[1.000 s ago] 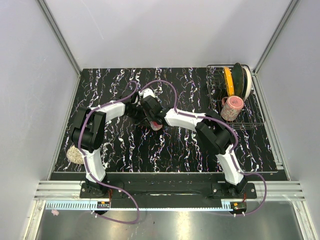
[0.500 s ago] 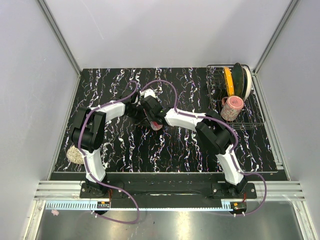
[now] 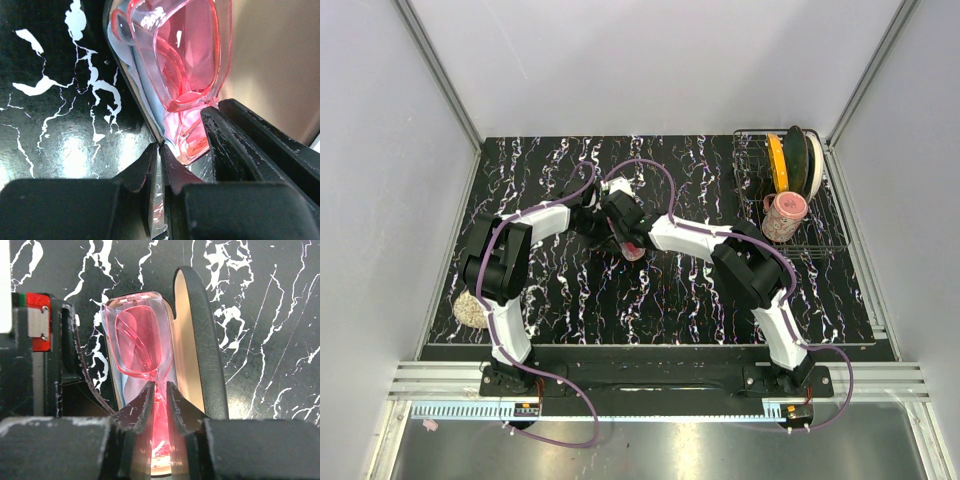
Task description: Organize the sunglasses
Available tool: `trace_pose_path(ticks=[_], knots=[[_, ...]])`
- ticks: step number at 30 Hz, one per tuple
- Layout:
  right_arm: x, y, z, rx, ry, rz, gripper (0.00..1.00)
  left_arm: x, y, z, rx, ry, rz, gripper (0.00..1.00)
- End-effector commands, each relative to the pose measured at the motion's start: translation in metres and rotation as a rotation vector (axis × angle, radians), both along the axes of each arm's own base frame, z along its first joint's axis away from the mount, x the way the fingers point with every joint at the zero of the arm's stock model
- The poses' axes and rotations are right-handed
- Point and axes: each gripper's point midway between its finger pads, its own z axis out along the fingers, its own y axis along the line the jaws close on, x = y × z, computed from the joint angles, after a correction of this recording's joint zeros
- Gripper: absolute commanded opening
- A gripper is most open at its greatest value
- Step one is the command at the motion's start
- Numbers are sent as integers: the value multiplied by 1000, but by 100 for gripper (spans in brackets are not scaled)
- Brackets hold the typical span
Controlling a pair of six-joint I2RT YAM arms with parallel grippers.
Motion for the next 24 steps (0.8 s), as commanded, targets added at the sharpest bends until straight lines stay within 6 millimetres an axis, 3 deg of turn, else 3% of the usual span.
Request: trace_pose_path(ticks=[1, 8, 18, 24], knots=[[4, -6, 33, 9, -24, -41, 23, 11, -4, 3, -4, -37, -2, 11], [6, -3, 70, 73, -62, -52, 29, 12, -5, 5, -7, -42, -3, 11], [-11, -11, 124, 177, -95, -34, 33, 11, -4, 4, 0, -41, -4, 11], [-11, -28, 125, 231, -40, -33, 40, 12, -2, 5, 5, -49, -2, 11]])
